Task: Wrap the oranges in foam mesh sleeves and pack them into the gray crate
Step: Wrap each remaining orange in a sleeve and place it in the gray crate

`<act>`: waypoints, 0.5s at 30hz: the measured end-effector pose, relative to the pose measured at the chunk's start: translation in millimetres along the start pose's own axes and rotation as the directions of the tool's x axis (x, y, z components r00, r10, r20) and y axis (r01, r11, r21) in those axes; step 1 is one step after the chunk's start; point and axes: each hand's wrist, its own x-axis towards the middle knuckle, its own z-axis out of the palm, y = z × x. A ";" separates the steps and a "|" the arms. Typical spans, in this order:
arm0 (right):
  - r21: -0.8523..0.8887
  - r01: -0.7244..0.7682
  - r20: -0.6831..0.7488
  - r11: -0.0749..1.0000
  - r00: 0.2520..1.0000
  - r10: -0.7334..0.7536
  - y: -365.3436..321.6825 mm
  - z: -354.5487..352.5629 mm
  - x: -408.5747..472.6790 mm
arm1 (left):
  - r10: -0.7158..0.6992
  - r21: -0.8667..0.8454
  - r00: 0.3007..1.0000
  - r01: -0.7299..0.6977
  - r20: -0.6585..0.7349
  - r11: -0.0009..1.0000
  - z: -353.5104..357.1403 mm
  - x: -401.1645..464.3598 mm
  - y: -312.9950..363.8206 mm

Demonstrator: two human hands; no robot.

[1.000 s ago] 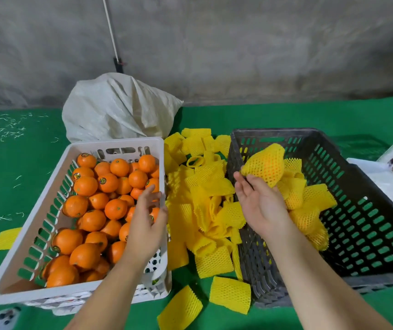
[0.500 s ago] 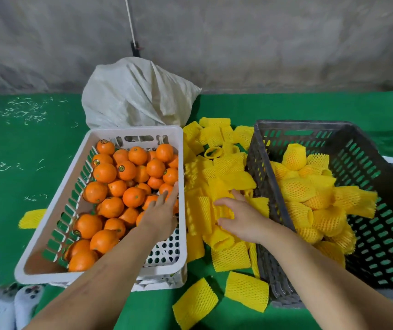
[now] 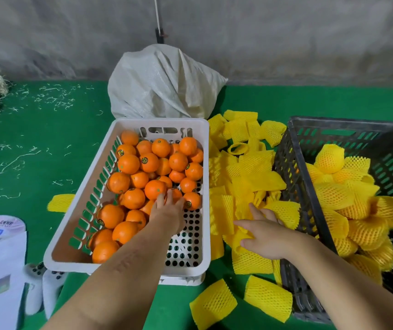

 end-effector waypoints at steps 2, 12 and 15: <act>-0.052 0.000 0.011 0.999 1.000 0.001 2.8 1.1 -0.4 | -0.012 0.092 0.996 0.004 0.085 0.996 10.6 2.4 -1.9; 0.245 0.204 -0.483 0.948 0.873 -0.063 -3.4 -12.6 2.8 | -0.049 0.154 0.999 0.047 0.014 0.987 16.5 3.3 -2.0; 0.373 0.291 -0.638 0.881 0.770 0.016 -1.8 -14.7 2.4 | -0.069 0.166 0.995 0.079 -0.068 0.983 14.1 5.8 -4.3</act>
